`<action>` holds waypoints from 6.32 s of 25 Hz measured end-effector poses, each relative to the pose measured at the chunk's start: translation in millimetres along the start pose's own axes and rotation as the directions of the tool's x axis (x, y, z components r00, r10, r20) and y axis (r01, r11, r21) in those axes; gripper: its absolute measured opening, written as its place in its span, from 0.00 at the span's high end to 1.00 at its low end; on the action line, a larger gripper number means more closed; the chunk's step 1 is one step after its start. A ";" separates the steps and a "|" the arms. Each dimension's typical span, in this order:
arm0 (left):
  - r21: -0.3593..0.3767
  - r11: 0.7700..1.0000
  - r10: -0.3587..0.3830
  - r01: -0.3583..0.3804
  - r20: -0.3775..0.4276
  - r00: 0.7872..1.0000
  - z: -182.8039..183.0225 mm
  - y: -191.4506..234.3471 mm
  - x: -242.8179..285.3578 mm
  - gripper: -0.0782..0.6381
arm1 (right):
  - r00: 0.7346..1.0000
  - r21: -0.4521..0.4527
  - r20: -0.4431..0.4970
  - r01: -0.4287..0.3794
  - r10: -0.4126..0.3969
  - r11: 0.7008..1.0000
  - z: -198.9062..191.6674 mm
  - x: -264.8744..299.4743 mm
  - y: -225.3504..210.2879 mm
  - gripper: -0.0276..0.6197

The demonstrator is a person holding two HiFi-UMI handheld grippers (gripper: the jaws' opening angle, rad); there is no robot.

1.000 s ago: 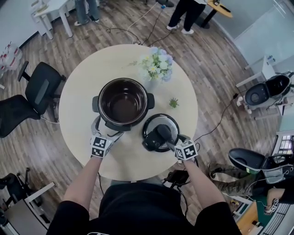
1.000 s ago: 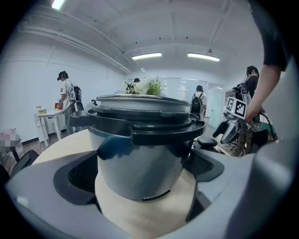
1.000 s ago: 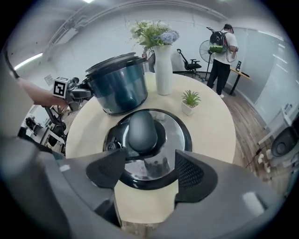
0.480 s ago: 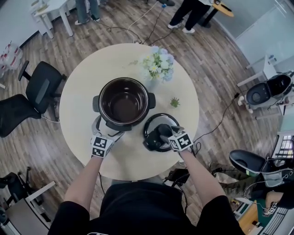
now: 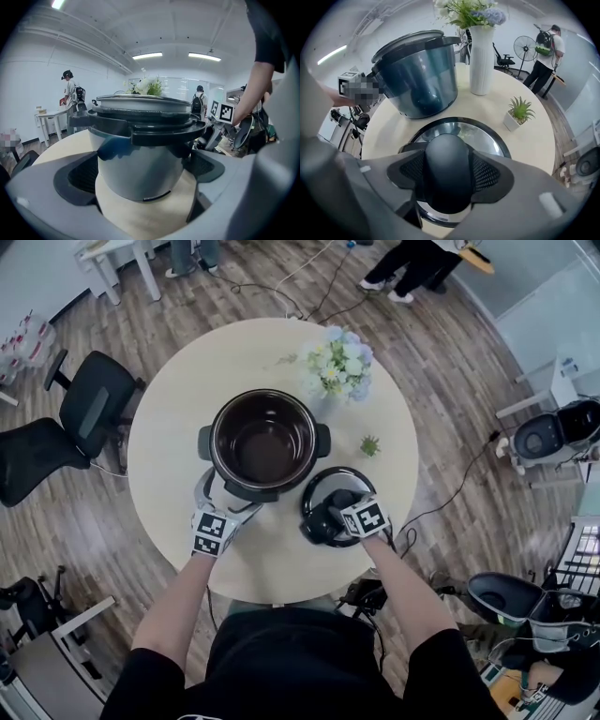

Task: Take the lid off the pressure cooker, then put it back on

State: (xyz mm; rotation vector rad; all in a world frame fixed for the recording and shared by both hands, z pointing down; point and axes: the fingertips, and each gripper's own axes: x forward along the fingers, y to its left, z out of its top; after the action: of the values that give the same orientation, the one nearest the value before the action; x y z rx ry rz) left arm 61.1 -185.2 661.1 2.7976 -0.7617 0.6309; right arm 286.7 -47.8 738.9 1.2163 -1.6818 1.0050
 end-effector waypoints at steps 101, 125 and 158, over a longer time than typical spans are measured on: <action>0.019 1.000 -0.009 0.008 0.033 0.999 -1.5 4.3 4.1 0.07 | 0.992 -0.476 -0.036 -0.123 0.120 0.871 297.4 -76.6 148.7 0.51; 0.023 0.999 -0.029 0.028 0.032 0.999 -9.8 4.0 7.7 0.07 | 0.966 -0.771 -0.212 -0.258 0.147 0.583 283.8 -72.6 159.5 0.50; -0.085 0.996 0.003 0.034 0.404 0.915 152.4 13.9 -149.0 0.71 | 0.746 -0.327 0.590 -0.130 0.310 0.936 216.5 -219.2 142.7 0.61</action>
State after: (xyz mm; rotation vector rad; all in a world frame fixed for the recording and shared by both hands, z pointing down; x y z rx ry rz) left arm -8.3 -172.4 459.5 2.8771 -0.8095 0.0034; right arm 160.0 -146.4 439.7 1.2691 -2.4552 0.4712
